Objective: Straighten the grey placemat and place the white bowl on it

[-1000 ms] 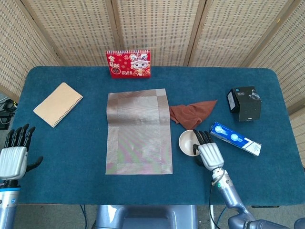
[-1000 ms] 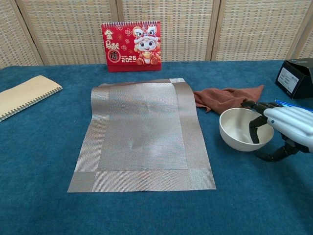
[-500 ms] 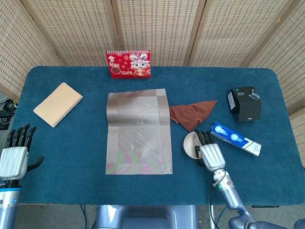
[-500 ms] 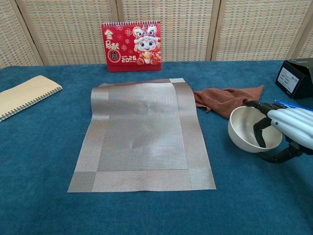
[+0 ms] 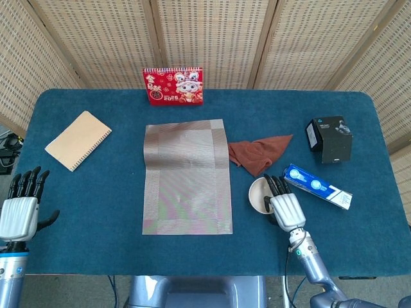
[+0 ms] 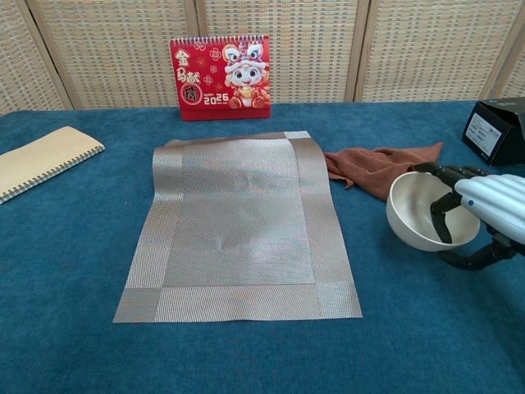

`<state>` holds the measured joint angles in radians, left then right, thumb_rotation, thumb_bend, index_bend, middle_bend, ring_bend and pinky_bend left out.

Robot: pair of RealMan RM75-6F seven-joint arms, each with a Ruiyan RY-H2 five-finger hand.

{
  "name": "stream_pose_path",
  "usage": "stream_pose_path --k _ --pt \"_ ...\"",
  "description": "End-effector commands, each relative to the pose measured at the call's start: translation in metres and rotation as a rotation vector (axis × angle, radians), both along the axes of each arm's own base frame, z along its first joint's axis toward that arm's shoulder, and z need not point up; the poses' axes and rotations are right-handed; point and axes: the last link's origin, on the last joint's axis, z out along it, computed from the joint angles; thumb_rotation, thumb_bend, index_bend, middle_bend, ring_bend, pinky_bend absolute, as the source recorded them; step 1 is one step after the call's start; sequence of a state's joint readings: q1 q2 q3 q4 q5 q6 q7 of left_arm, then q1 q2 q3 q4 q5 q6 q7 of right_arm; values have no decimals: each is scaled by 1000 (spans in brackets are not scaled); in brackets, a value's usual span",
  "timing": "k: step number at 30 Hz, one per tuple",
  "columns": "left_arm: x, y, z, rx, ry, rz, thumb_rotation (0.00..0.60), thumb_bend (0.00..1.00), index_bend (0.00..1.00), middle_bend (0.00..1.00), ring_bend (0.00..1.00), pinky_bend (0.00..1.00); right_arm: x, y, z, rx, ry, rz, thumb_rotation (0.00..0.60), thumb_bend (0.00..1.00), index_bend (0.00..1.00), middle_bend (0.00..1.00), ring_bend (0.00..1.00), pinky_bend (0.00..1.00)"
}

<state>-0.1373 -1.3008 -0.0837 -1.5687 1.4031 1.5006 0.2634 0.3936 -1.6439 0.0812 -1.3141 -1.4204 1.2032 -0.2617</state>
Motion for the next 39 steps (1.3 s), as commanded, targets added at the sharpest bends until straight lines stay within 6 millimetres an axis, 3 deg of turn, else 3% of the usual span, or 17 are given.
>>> stream_pose_path --k 1,8,16,27,39 --pt "0 0 0 -2 0 1 600 193 68 0 0 0 0 0 7 -21 10 10 600 538 704 82 0 0" --pt "0 0 -1 -2 3 -1 600 193 71 0 0 0 -6 -1 28 -80 53 12 600 532 707 70 0 0" --pt "-1 2 4 17 -6 7 600 193 73 0 0 0 -34 14 60 -125 70 -75 600 523 707 66 0 0" --pt "2 0 5 19 -6 -1 600 193 73 0 0 0 -45 46 62 -75 100 -90 600 514 708 62 0 0" --pt "-1 0 8 29 -8 8 600 193 73 0 0 0 -61 62 75 -48 178 -102 600 512 710 65 0 0"
